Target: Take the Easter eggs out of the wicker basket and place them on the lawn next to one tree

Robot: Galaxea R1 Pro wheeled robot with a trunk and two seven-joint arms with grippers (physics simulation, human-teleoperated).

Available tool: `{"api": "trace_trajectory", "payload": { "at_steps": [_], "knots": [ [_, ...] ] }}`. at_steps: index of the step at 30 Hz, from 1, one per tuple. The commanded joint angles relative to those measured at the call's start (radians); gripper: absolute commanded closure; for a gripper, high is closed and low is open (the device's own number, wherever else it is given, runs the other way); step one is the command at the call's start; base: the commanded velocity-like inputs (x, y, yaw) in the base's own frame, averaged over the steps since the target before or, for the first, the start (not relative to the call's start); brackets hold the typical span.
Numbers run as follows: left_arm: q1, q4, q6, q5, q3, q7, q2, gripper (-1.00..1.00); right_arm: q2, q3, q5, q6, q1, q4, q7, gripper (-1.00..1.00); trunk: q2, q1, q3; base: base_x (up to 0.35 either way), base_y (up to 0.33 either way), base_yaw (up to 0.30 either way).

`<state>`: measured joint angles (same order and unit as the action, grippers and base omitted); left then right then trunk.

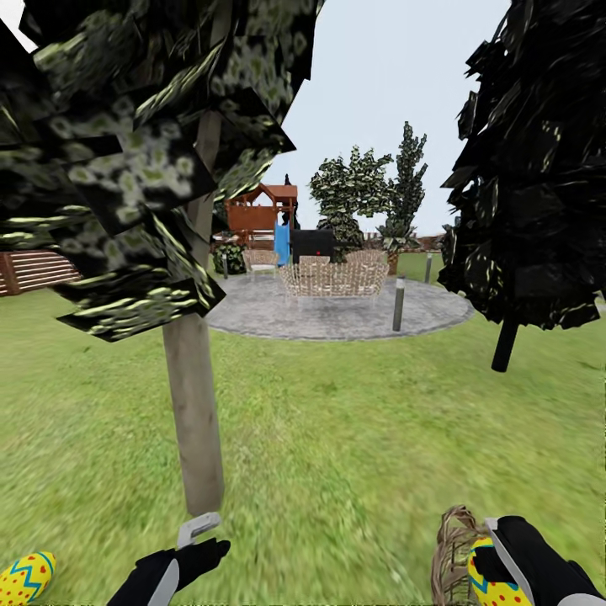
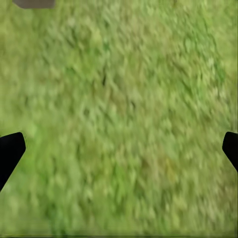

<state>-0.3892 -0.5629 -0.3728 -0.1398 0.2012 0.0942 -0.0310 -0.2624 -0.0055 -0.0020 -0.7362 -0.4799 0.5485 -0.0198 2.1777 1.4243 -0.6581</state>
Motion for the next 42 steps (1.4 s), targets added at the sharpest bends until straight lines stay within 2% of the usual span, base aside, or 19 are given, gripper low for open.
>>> {"api": "trace_trajectory", "payload": {
  "at_steps": [1, 9, 17, 26, 42],
  "knots": [
    [0.000, -0.002, -0.007, -0.004, 0.007, 0.004, -0.001, -1.00, 0.000, -0.001, -0.001, -0.005, 0.000, 0.001, -0.002, 1.00, -0.007, -0.004, 0.002, -0.267, 0.083, 0.000],
    [0.000, -0.002, -0.008, -0.004, 0.007, 0.004, -0.001, -1.00, 0.000, -0.001, -0.001, -0.005, 0.000, 0.001, -0.002, 1.00, -0.063, -0.035, 0.027, -0.274, 0.102, 0.000],
    [-0.001, -0.002, -0.008, -0.004, 0.007, 0.004, -0.001, -1.00, 0.000, 0.001, -0.001, -0.004, 0.000, 0.001, -0.002, 1.00, -0.119, -0.066, 0.052, -0.008, 0.003, 0.018],
    [0.000, 0.000, -0.008, -0.004, 0.007, 0.004, -0.006, -1.00, 0.001, 0.003, -0.001, -0.003, 0.000, 0.001, -0.001, 1.00, -0.182, -0.100, 0.080, 0.000, 0.000, 0.206],
    [0.000, 0.000, -0.008, -0.004, 0.007, 0.004, -0.009, -1.00, 0.001, 0.002, -0.001, -0.003, 0.000, 0.001, 0.000, 1.00, -0.294, -0.162, 0.130, 0.000, 0.000, 0.004]
  ]
}}
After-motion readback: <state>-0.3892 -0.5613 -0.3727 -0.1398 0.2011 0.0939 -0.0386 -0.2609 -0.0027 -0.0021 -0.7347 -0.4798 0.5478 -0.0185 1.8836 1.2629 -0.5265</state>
